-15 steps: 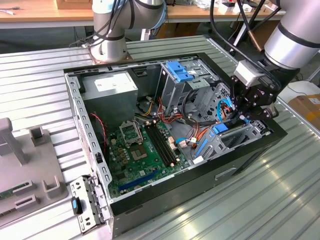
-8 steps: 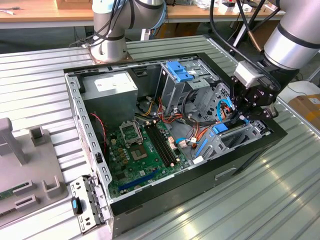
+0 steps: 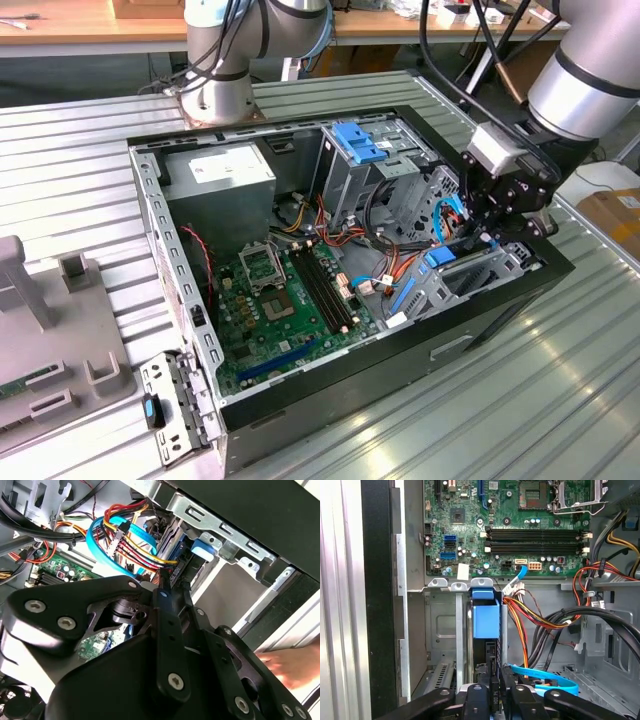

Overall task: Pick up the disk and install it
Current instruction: 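Insert the first disk wire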

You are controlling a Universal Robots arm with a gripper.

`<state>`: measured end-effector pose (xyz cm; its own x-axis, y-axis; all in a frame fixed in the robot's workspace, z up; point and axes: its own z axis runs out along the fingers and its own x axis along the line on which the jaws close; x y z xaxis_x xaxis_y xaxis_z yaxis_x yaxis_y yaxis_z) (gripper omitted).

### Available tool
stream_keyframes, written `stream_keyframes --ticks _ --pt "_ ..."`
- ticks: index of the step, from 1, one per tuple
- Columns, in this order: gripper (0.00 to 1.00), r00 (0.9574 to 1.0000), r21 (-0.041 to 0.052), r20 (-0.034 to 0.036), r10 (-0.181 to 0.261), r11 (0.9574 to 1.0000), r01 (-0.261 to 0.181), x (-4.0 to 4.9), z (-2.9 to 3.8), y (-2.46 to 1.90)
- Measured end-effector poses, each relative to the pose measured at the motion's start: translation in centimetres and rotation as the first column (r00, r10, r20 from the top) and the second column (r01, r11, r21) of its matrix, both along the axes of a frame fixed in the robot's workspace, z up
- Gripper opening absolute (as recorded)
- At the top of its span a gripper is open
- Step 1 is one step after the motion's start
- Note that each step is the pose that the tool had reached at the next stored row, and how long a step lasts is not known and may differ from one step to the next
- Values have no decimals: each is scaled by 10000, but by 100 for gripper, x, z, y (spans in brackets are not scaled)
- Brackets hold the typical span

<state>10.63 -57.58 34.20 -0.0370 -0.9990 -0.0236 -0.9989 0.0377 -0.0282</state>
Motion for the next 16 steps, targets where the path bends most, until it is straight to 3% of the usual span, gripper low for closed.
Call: stream_keyframes --ticks 8,10,16 --pt "24 10000 12 0 0 10000 0 0 227 0" --pt "24 10000 24 0 0 10000 0 0 331 0" --pt "24 10000 23 0 1 10000 -1 -3 348 0"
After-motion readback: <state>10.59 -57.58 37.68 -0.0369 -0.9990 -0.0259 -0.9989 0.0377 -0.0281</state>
